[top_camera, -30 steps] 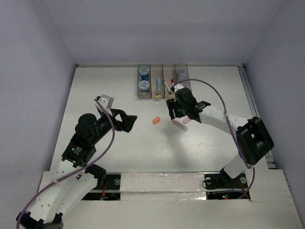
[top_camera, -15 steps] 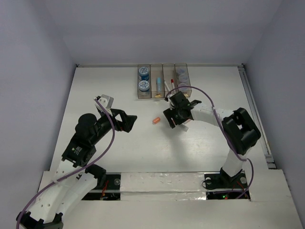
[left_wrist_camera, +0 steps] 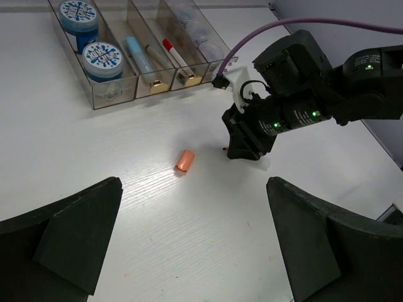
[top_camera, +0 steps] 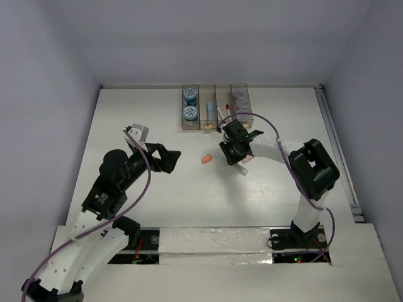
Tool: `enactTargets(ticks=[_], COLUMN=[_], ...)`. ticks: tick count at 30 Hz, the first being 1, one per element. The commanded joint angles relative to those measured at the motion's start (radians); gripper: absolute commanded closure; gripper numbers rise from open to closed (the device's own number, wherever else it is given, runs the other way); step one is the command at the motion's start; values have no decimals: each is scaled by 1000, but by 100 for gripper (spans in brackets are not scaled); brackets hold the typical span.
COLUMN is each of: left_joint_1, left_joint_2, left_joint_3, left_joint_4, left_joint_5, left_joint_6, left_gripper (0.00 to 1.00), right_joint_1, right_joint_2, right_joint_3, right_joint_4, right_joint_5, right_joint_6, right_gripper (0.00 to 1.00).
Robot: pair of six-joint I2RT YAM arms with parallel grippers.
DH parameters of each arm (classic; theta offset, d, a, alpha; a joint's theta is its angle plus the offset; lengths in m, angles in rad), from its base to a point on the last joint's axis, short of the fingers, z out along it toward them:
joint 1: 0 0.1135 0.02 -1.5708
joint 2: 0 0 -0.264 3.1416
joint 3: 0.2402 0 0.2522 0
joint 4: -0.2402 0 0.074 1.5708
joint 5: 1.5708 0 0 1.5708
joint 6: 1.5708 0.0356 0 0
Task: Sort the stationery into containers
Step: Pick up the pen from the center of the board.
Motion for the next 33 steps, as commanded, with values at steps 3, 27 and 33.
enactTargets(ticks=[3,27,33], left_joint_1=[13,42,51], left_joint_2=[6,169,161], left_joint_3=[20,10,8], left_joint_4=[67,104,87], left_joint_5=[50,219,147], left_joint_6=[-18,-47,-45], left_gripper=[1,22,27], right_joint_1=[-2,220,289], right_joint_2=[-22,-361,-320], right_joint_3=[-7,-29,17], right_joint_4=[-52,606,767], right_joint_5=[-73,54,110], right_joint_6=[28,508,548], right_gripper=[74,100,100])
